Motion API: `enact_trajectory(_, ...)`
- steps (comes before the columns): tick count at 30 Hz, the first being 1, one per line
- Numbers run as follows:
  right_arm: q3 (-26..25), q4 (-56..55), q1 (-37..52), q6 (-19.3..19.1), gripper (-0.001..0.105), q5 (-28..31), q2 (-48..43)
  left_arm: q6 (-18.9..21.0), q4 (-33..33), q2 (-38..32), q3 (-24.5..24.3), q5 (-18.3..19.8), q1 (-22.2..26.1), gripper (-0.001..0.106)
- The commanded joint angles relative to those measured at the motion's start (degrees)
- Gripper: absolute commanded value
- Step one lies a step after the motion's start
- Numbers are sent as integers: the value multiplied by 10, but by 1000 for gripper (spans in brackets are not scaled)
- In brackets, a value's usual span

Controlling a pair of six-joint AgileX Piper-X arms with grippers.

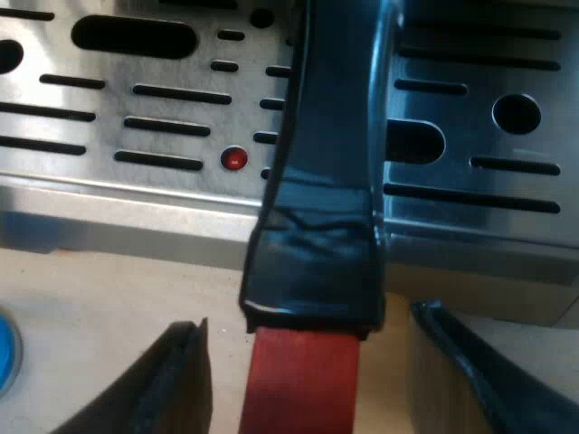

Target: Grind coffee beans and then tamp

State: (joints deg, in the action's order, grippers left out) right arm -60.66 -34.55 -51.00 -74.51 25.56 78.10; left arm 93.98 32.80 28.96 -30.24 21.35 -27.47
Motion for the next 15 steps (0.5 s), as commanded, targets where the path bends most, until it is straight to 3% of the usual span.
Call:
enact_trajectory(1,-4,3,2,-3,49,-1,7,0,-2,-2,-2,4,-4,62)
enact_trajectory(9,-4,11,8,-3,49,-1,9,0,-2,-2,-2,4,-4,62)
enact_trajectory(15,-4,11,8,-3,34,-1,9,0,-2,-2,-2,4,-4,62)
